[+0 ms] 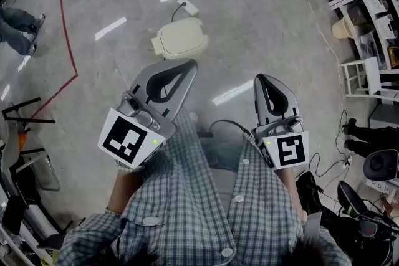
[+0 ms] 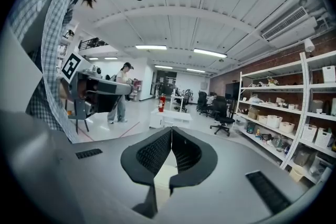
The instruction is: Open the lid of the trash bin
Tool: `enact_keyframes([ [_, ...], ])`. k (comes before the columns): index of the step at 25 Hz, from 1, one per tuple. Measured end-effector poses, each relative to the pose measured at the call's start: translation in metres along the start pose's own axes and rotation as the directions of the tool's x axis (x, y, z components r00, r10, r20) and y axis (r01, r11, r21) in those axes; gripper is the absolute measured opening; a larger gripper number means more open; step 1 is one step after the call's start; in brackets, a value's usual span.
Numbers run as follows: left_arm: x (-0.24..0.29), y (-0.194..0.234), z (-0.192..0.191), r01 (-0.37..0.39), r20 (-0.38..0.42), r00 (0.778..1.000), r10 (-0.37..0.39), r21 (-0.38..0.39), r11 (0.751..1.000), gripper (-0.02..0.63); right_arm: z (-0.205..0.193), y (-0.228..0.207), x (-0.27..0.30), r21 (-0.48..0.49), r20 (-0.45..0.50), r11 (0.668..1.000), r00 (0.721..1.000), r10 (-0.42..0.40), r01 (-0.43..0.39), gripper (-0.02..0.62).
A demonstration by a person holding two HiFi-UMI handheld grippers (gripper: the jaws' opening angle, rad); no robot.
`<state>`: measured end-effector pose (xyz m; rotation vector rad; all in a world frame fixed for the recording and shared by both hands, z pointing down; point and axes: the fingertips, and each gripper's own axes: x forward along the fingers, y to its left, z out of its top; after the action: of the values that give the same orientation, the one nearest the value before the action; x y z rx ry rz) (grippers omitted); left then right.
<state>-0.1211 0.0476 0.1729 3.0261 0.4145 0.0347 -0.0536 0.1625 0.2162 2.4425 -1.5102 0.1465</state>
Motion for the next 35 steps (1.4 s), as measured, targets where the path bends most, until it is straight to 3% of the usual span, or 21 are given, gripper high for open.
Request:
enact_keyframes([
  [6,-0.009,0.009,0.002,-0.039,0.043,0.998,0.04,-0.006,0.999,-0.002,0.0,0.006,0.008,-0.022,-0.014,0.999,0.999,0.034,-0.034,0.02],
  [11,-0.01,0.017,-0.008,-0.088,-0.022,0.996,0.088,-0.008,0.996,-0.002,0.001,-0.001,0.018,-0.032,-0.013,0.997,0.998,0.066,-0.066,0.02],
  [15,0.002,0.02,-0.003,-0.121,-0.005,0.993,0.121,0.008,0.993,-0.002,0.001,-0.014,0.029,-0.039,-0.005,0.995,0.996,0.091,-0.091,0.02],
  [18,0.017,0.023,-0.004,-0.164,-0.041,0.985,0.166,0.045,0.985,-0.002,-0.001,-0.031,0.047,-0.043,-0.008,0.992,0.993,0.118,-0.119,0.02],
  [24,0.062,0.037,-0.008,-0.21,-0.063,0.976,0.209,0.0,0.978,-0.002,-0.009,-0.073,0.072,-0.04,-0.007,0.985,0.986,0.166,-0.167,0.02],
  [31,0.134,0.043,0.015,-0.25,0.056,0.966,0.251,-0.025,0.968,-0.002,-0.016,-0.141,0.097,-0.059,-0.017,0.97,0.972,0.236,-0.236,0.02],
  [35,0.159,0.051,0.003,-0.334,-0.008,0.942,0.334,-0.056,0.941,-0.002,-0.022,-0.169,0.109,-0.097,-0.024,0.949,0.954,0.3,-0.301,0.02],
])
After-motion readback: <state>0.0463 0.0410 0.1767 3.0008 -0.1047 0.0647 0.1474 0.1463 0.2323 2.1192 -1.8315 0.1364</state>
